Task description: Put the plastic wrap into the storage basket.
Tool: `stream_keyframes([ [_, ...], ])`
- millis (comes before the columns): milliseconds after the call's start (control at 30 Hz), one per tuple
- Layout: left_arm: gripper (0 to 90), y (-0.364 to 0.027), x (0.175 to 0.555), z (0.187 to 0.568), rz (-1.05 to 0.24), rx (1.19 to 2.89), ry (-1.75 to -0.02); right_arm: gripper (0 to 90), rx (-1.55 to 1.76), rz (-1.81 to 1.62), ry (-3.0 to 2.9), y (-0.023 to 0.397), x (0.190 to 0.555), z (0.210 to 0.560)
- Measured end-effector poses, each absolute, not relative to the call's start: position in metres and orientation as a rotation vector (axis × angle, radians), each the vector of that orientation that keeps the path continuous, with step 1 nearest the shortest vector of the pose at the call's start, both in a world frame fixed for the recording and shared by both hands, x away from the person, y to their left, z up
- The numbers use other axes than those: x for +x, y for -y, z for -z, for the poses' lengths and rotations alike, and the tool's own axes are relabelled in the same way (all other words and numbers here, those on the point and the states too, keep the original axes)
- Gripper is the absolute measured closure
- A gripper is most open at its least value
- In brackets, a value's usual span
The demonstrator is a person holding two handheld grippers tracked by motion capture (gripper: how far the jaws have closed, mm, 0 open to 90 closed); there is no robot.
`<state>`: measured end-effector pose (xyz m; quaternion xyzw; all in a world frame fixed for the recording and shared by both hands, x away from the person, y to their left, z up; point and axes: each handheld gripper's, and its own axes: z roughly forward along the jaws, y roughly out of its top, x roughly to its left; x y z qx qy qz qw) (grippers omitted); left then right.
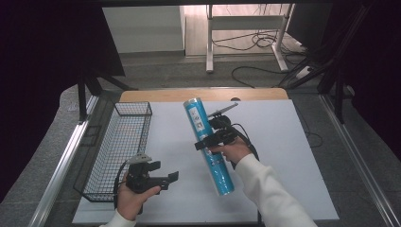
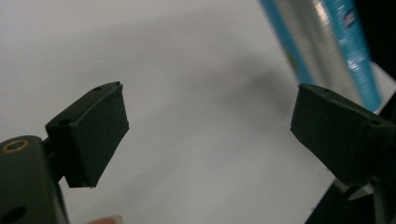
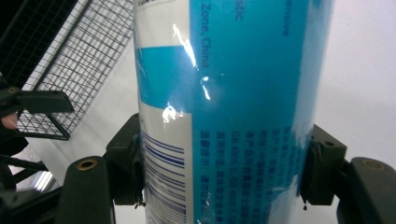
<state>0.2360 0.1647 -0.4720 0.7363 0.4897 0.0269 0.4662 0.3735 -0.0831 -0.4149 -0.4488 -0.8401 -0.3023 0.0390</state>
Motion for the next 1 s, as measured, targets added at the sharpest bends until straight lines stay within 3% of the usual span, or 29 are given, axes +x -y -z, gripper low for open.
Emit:
stream_keyframes([
  [267,6.8,-0.146,0.245,0.47,0.025,1.734,-1.22,31.9,-1.345,0.99,2.547,0.06,0.371,0.424],
  [1000,11.3,-0.111,0.277,0.476,0.013,1.732,-1.281,31.9,-1.405,1.124,2.424,0.046,0.375,0.431],
])
